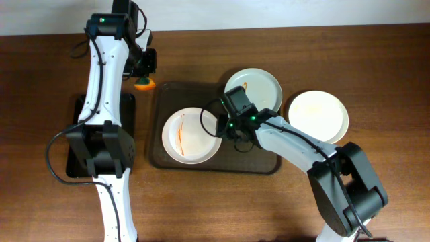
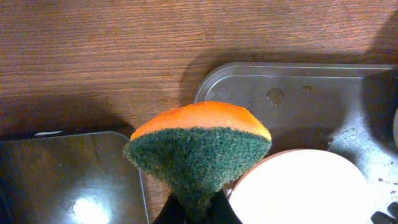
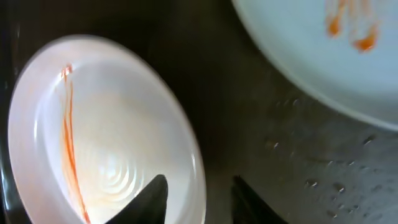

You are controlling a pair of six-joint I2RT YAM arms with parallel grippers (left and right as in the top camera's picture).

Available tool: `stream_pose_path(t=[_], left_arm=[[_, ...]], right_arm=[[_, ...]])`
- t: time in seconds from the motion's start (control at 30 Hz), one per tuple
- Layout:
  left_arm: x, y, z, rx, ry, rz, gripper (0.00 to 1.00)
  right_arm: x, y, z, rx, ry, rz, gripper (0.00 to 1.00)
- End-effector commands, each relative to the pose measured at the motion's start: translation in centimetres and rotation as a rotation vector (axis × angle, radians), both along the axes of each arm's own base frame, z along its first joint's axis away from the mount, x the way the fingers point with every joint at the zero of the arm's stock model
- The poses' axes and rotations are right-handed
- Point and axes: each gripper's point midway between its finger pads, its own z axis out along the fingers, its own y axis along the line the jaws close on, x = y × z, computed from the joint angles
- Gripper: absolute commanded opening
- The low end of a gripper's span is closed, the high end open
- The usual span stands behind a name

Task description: Clean dirty plates on tray and stack at the side

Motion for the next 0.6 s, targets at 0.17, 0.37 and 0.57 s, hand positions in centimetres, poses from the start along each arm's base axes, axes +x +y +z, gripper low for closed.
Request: stream_pose_path(t=[0.17,0.37,0.57], left_arm=[[-0.1,-0.7,0.5,-0.032,-0.009,-0.001,0.0],[-0.1,-0.9,0.5,-0.032,-0.007,-0.003,0.0],[-2.1,-2.7,-3.7,-0.022,0.111,-0.042,0.0]], right_arm=[[0.0,2.0,-3.7,0.044,-0.004,0.262,0.4],[1.1,0.4,-4.4,-0.008,0.011,0.081,0.04],[1.1,-2.1,-5.3,-0.044,0.09,-0.227,0.04]])
